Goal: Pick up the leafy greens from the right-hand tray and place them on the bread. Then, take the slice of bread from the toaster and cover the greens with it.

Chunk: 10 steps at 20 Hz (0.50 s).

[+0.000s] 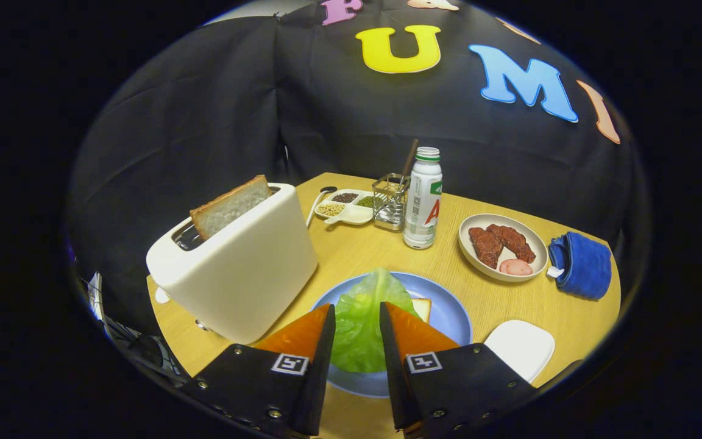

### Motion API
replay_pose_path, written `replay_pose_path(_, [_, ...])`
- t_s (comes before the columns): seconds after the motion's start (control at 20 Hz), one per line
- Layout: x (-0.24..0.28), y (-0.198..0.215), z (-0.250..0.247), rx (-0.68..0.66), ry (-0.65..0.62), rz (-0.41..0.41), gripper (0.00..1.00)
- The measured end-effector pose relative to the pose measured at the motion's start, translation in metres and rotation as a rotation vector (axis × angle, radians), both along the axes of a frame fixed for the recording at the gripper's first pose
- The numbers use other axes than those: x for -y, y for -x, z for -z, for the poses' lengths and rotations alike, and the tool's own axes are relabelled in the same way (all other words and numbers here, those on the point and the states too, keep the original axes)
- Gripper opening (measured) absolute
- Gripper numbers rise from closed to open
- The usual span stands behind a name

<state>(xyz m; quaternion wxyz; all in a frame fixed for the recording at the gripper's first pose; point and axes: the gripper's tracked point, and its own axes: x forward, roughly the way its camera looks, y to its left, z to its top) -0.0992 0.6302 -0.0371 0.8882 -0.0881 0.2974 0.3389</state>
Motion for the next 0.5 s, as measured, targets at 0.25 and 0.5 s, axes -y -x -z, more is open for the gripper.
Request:
replay_pose_path(0.25, [-0.03,0.029,-0.023,0.058,-0.094,-0.04,0.44])
replay_pose_path(0.5, [-0.063,0.053,-0.037,0.078,-0.11,-0.098,0.44])
